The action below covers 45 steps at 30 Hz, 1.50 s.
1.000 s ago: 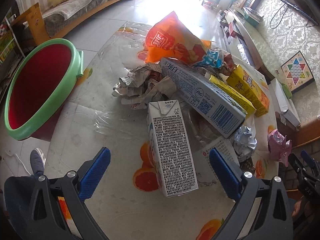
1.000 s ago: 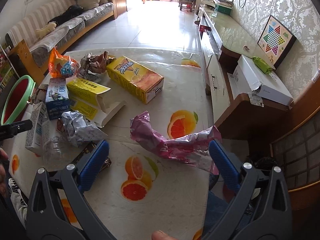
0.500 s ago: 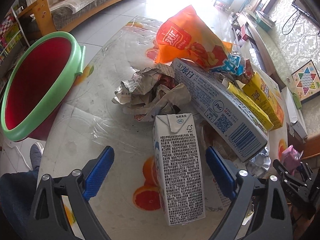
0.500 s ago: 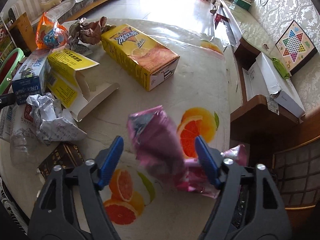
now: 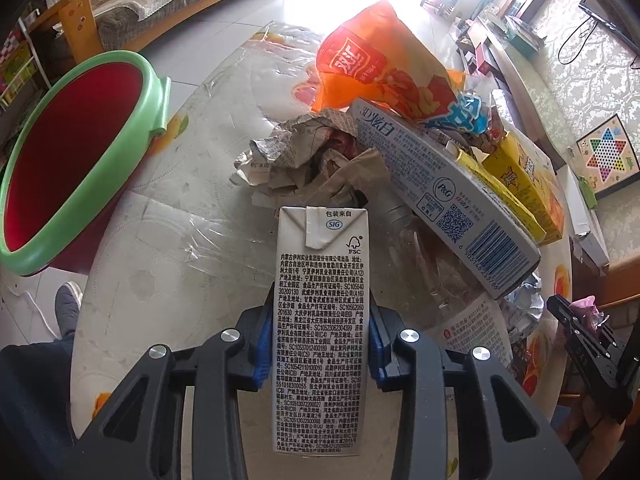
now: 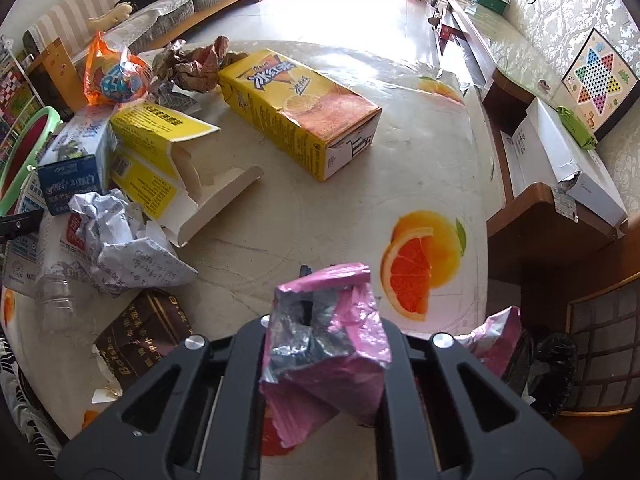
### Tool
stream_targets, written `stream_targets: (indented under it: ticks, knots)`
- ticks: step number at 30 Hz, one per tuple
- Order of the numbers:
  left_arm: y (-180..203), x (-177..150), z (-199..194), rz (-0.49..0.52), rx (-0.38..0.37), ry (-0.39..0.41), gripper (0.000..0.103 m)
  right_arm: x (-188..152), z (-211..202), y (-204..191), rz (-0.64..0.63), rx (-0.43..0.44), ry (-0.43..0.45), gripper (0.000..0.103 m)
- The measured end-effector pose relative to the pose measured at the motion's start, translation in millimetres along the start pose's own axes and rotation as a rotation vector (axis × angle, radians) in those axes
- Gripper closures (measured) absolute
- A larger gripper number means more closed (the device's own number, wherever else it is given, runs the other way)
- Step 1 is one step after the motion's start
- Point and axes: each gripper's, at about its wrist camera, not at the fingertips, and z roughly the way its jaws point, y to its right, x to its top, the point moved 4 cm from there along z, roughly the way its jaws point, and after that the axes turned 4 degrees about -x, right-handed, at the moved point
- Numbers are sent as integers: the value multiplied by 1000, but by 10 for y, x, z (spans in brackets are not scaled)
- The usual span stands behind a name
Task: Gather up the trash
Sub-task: 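Carry the pink wrapper and milk carton over to the red bin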
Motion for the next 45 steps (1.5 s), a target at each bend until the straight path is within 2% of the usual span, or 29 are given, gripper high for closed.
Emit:
stream_targets:
  ticks: [6,14,26,33,45]
  knots:
    - [-64,50,-247,19,-8,45,68,108,-362,0,53,58,68,97]
    - [-80,67,-647,52,-39,113,68,277,-870,-178,49,69,144,97]
    - [-108,229,-1601,221,-45,294,68,427,-1625,-754,65,64,287,97]
    - [-276,344,-1925,239,-58,358,68,561,-1848,-1183,50,86,319,97]
    - [-571,401,-2039,214,-58,383,68,704,-1933,-1744,-26,123,329,97]
